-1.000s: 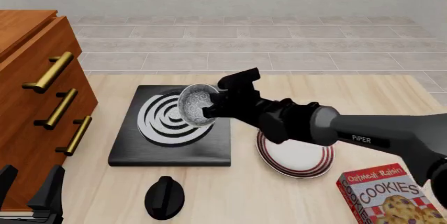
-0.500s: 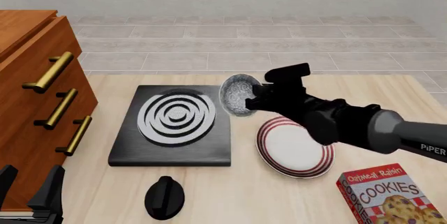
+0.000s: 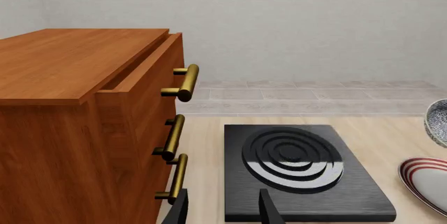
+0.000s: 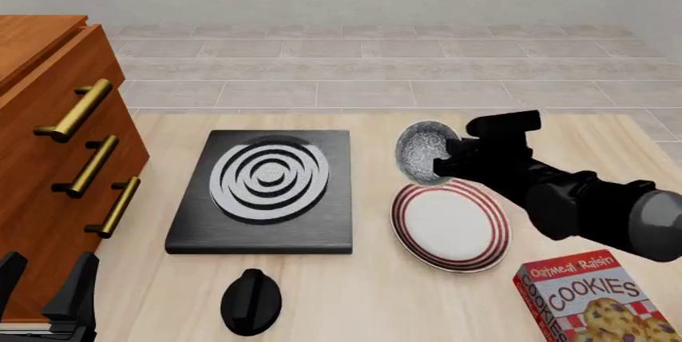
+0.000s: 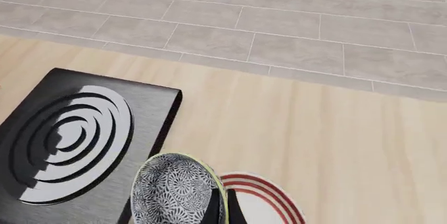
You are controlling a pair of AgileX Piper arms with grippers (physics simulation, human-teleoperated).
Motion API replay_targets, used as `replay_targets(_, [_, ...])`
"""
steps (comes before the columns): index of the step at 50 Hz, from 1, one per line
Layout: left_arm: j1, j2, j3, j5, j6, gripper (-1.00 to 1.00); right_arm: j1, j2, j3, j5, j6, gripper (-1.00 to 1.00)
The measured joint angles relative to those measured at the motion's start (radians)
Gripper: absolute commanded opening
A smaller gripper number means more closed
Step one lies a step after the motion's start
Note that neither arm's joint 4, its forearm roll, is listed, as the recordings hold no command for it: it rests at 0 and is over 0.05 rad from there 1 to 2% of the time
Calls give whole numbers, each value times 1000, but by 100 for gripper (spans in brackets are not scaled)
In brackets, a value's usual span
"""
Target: Pick the akita bowl on the stove and place it on the plate.
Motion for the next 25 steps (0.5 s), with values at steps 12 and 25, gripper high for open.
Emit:
replay_targets(12, [0, 0, 0, 0, 0, 100, -58, 16, 76, -46, -17, -100])
replay_targets(25, [0, 0, 0, 0, 0, 100, -93, 80, 141, -120, -29, -100])
